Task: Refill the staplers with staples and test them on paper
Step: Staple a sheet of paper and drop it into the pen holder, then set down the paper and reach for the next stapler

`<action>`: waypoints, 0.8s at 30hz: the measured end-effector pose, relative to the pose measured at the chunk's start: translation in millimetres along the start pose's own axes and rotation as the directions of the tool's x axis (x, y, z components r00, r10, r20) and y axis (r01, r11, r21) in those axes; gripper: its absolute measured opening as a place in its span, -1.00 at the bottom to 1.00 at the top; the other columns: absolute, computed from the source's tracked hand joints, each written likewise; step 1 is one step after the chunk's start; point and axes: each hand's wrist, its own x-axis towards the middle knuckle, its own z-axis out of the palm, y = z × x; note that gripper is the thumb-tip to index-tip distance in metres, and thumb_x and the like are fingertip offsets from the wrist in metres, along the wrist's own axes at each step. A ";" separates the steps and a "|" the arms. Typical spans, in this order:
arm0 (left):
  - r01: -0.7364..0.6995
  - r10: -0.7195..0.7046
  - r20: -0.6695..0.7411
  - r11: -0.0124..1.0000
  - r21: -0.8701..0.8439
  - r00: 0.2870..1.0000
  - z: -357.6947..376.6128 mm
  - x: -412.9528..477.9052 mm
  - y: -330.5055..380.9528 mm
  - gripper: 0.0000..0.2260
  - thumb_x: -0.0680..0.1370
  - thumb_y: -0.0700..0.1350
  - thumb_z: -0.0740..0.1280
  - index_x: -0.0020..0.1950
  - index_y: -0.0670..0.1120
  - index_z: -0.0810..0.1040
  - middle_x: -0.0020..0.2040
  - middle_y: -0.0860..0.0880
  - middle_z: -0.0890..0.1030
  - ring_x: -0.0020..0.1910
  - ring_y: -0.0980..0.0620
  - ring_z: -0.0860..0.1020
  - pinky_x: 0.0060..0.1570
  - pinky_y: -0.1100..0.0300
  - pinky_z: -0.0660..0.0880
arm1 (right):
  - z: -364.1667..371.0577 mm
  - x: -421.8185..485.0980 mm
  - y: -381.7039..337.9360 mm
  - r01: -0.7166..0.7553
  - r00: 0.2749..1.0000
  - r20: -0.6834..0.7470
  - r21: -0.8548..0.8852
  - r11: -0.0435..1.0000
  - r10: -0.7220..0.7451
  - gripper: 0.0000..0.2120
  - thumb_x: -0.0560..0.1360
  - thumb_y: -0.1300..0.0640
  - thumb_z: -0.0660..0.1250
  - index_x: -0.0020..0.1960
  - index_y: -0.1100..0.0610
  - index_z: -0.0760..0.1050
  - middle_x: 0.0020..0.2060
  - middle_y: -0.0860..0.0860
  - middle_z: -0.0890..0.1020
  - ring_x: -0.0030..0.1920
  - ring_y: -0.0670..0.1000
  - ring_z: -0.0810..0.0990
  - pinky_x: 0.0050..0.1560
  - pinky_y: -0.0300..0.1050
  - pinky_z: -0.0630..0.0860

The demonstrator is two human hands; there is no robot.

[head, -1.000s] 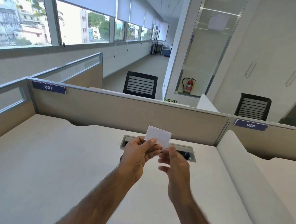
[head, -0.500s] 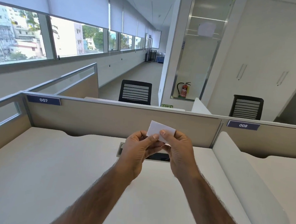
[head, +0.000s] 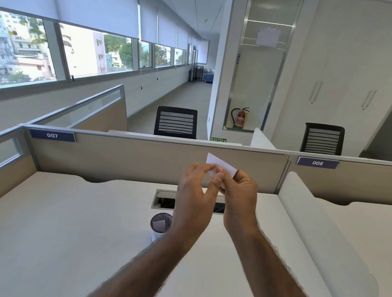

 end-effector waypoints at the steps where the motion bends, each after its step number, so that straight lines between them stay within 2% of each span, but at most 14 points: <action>1: 0.025 -0.024 0.030 0.999 -0.021 0.999 0.6 0.3 2.6 -0.67 0.63 0.14 0.30 0.30 0.01 0.61 0.15 0.22 0.54 0.17 0.16 0.57 0.17 0.25 0.52 | 0.0 -0.9 0.1 0.027 1.000 0.003 -0.028 0.999 -0.027 -0.88 0.53 0.22 0.44 0.02 0.25 0.67 -0.17 0.12 0.73 -0.20 -0.04 0.67 -0.18 -0.16 0.60; 3: 0.081 -0.075 0.083 0.994 -0.079 0.994 0.7 3.5 3.5 -0.51 0.59 0.26 0.23 0.36 -0.01 0.58 0.22 0.15 0.59 0.22 0.17 0.57 0.21 0.22 0.53 | 0.4 -2.9 0.0 0.061 0.997 0.042 -0.110 0.992 -0.057 -0.88 0.54 0.20 0.44 0.05 0.21 0.68 -0.19 0.05 0.73 -0.18 -0.06 0.70 -0.19 -0.12 0.64; 5: 0.146 -0.126 0.138 0.979 -0.142 0.982 -0.2 8.0 2.7 -0.51 0.60 0.27 0.26 0.35 -0.04 0.60 0.19 0.04 0.67 0.18 0.11 0.63 0.18 0.11 0.60 | 1.5 -5.6 1.1 0.066 0.992 0.120 -0.188 0.980 -0.044 -0.86 0.57 0.21 0.40 0.11 0.10 0.67 -0.11 0.06 0.74 -0.08 0.05 0.74 -0.14 0.00 0.69; 7: 0.214 -0.180 0.165 0.952 -0.218 0.970 -0.6 13.0 2.1 -0.69 0.61 0.16 0.35 0.17 -0.03 0.67 -0.02 0.01 0.74 0.00 0.07 0.71 0.00 0.01 0.68 | 4.1 -9.9 3.7 0.083 0.983 0.176 -0.241 0.967 -0.040 -0.82 0.58 0.24 0.36 0.10 0.02 0.64 -0.07 0.08 0.72 -0.05 0.08 0.73 -0.15 0.03 0.69; 9: 0.268 -0.225 0.169 0.916 -0.298 0.960 -2.4 17.9 -0.7 -0.84 0.63 0.00 0.37 0.06 -0.03 0.70 -0.12 0.02 0.76 -0.09 0.07 0.74 -0.11 0.12 0.68 | 4.6 -13.5 6.5 0.173 0.978 0.172 -0.377 0.910 -0.115 -0.71 0.55 0.24 0.39 0.21 -0.03 0.60 0.02 0.04 0.68 0.01 -0.03 0.70 -0.05 -0.01 0.69; 10: 0.295 -0.251 0.169 0.894 -0.338 0.953 -3.6 20.7 -2.9 -0.85 0.65 -0.07 0.35 0.05 -0.04 0.72 -0.12 0.02 0.77 -0.08 0.06 0.75 -0.10 0.18 0.66 | 3.0 -13.7 6.9 0.215 0.975 0.155 -0.452 0.866 -0.161 -0.66 0.54 0.22 0.41 0.28 0.00 0.57 0.05 0.02 0.67 0.01 -0.07 0.67 0.01 -0.06 0.68; 12: 0.355 -0.318 0.157 0.844 -0.403 0.935 -7.9 26.9 -7.5 -0.82 0.67 -0.14 0.32 0.05 -0.08 0.73 -0.08 -0.03 0.78 -0.01 -0.02 0.74 -0.01 0.16 0.65 | -1.0 -11.7 2.9 0.245 0.967 0.077 -0.532 0.810 -0.242 -0.66 0.55 0.19 0.41 0.31 0.02 0.56 0.05 0.00 0.64 -0.01 -0.13 0.63 0.03 -0.16 0.64; 15: 0.446 -0.401 0.200 0.751 -0.488 0.894 -13.6 30.8 -7.9 -0.83 0.67 -0.16 0.31 0.02 -0.08 0.71 -0.05 -0.06 0.77 0.04 -0.03 0.72 0.00 0.20 0.63 | -8.6 -6.5 -8.7 0.169 0.977 -0.031 -0.491 0.855 -0.211 -0.71 0.56 0.14 0.41 0.27 0.07 0.57 0.04 0.00 0.64 0.00 -0.10 0.62 -0.05 -0.25 0.64; 17: 0.478 -0.417 0.237 0.714 -0.512 0.877 -16.6 28.9 -6.9 -0.84 0.66 -0.15 0.32 -0.01 -0.05 0.71 -0.05 -0.04 0.77 0.04 -0.03 0.72 -0.01 0.23 0.63 | -11.1 -5.1 -14.8 0.114 0.991 -0.007 -0.435 0.893 -0.130 -0.76 0.57 0.10 0.41 0.23 0.09 0.59 -0.01 -0.01 0.68 -0.01 -0.03 0.67 -0.09 -0.17 0.67; 19: 0.491 -0.421 0.256 0.703 -0.515 0.870 -18.2 26.7 -6.6 -0.85 0.66 -0.15 0.32 0.01 -0.04 0.70 0.00 -0.06 0.76 0.09 -0.05 0.71 0.07 0.17 0.64 | -11.7 -6.6 -17.1 0.096 0.995 0.036 -0.406 0.909 -0.089 -0.87 0.57 0.09 0.40 0.12 0.05 0.61 -0.09 -0.04 0.71 -0.08 0.00 0.70 -0.22 -0.22 0.66; 21: 0.491 -0.415 0.264 0.698 -0.521 0.871 -18.1 25.1 -6.3 -0.85 0.67 -0.15 0.32 0.03 -0.06 0.70 0.04 -0.10 0.75 0.11 -0.07 0.70 0.13 0.12 0.63 | -12.1 -8.1 -16.5 0.100 0.995 0.043 -0.390 0.916 -0.090 -0.94 0.57 0.09 0.40 0.03 0.02 0.62 -0.16 -0.04 0.72 -0.16 -0.02 0.70 -0.29 -0.26 0.62; 24: 0.504 -0.428 0.268 0.685 -0.526 0.863 -18.5 24.0 -6.6 -0.84 0.67 -0.16 0.32 0.00 -0.05 0.70 0.02 -0.08 0.76 0.07 -0.05 0.71 0.09 0.14 0.64 | -12.0 -9.6 -13.7 0.104 0.994 0.025 -0.376 0.921 -0.102 -0.95 0.57 0.11 0.40 0.00 0.05 0.63 -0.21 -0.01 0.72 -0.24 -0.05 0.67 -0.32 -0.27 0.59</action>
